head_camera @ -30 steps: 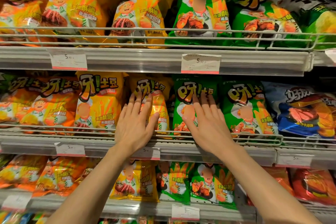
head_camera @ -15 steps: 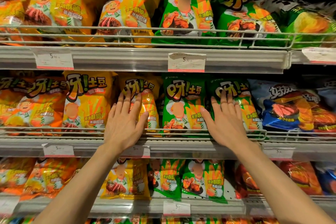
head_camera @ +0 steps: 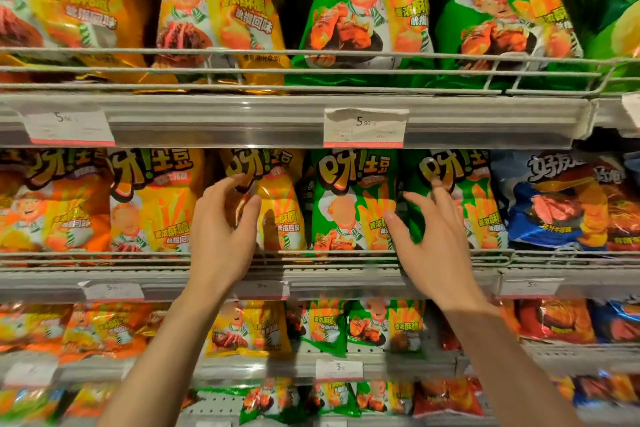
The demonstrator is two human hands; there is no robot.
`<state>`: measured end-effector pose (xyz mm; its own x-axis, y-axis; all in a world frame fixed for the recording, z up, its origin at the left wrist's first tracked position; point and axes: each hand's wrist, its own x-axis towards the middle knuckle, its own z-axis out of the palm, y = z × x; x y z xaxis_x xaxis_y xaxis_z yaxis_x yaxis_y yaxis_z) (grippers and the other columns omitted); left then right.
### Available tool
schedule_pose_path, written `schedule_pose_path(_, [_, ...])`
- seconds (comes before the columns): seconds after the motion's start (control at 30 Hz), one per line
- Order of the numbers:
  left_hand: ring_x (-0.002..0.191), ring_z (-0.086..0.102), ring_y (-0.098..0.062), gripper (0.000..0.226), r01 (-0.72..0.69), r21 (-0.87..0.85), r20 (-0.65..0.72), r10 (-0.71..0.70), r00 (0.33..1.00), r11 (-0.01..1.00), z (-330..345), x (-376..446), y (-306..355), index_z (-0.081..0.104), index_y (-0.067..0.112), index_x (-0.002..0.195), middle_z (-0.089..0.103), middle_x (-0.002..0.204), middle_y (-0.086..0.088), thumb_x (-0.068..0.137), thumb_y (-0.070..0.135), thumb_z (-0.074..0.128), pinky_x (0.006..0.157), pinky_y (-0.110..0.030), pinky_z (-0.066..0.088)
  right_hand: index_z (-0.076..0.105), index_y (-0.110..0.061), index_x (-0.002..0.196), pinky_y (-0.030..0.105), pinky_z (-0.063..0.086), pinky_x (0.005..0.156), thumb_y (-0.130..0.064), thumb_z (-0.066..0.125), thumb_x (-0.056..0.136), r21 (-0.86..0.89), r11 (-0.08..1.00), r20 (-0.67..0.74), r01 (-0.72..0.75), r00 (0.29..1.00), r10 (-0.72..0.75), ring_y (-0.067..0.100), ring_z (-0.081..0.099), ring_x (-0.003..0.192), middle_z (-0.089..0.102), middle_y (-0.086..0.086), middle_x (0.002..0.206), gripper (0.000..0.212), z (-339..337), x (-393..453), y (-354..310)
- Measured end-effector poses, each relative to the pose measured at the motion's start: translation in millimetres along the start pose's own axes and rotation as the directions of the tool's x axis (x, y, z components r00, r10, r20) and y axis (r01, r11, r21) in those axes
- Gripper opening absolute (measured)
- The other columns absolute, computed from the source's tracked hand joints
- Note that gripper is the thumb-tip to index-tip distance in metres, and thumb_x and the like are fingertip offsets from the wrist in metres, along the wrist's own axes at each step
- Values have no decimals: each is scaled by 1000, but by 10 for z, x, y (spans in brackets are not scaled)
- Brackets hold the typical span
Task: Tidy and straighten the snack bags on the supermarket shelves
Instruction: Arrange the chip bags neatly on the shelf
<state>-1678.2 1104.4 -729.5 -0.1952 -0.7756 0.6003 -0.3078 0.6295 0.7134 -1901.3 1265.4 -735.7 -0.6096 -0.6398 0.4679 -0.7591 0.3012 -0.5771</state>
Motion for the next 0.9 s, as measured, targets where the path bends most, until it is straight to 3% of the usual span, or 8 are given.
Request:
schedule_pose_path(0.13, [119,58,-13,34,205,-63,67,-201,977,977,-46,32,81,59,23,132,63,128,6,99,33,64,102,-36,49,52,-24,147,31,7,121,-47,57,100,-15,1000,30,-26,999,26,20,12,157,20,6,169,53,5,-39,-65])
schedule_pose_path(0.23, [116,61,-14,34,286,-73,141,-274,951,956,-157,45,185,59,22,131,65,125,6,99,33,64,99,-36,52,56,-20,142,40,21,123,-50,55,97,-38,995,144,-91,985,96,26,26,153,33,9,164,53,-64,-22,-159])
schedule_pose_path(0.37, [104,66,-1,25,455,-164,194,-424,885,875,-461,37,560,62,17,125,70,112,11,100,20,63,87,-14,51,62,-17,131,45,44,111,-49,61,97,176,969,133,-171,980,149,23,51,134,57,5,141,46,-246,-166,-413])
schedule_pose_path(0.43, [95,67,3,21,536,-156,206,-504,839,829,-618,58,783,63,18,121,71,104,14,100,21,63,80,-9,48,60,-17,129,34,55,97,-47,65,97,282,902,206,-328,939,277,16,62,118,63,-2,128,44,-438,-216,-583])
schedule_pose_path(0.57, [96,70,-11,9,645,-142,235,-607,759,751,-857,-38,1167,66,17,109,73,105,2,101,20,64,90,-38,57,64,-2,118,4,45,71,-16,62,100,379,652,452,-657,746,490,15,64,82,67,7,101,22,-889,-239,-930])
schedule_pose_path(0.63, [96,71,-20,6,702,-150,277,-652,706,696,-999,-55,1496,67,16,103,74,100,-2,101,16,61,94,-43,56,66,-3,106,8,46,67,-7,61,100,428,543,495,-723,690,528,27,64,79,68,27,105,9,-1229,-263,-1038])
schedule_pose_path(0.73, [90,69,-26,5,755,-169,308,-694,651,634,-1170,-66,1992,65,11,102,72,94,-8,99,14,63,87,-39,54,68,-7,106,15,56,65,-14,63,99,438,525,480,-729,684,549,11,71,69,73,18,98,11,-1740,-348,-1100])
schedule_pose_path(0.9, [94,71,-20,9,792,-210,334,-719,609,573,-1284,-96,2753,65,15,104,74,100,-5,102,12,58,80,-25,56,71,-5,107,17,57,64,-15,63,100,477,449,495,-756,653,574,14,68,68,73,10,85,15,-2527,-398,-1073])
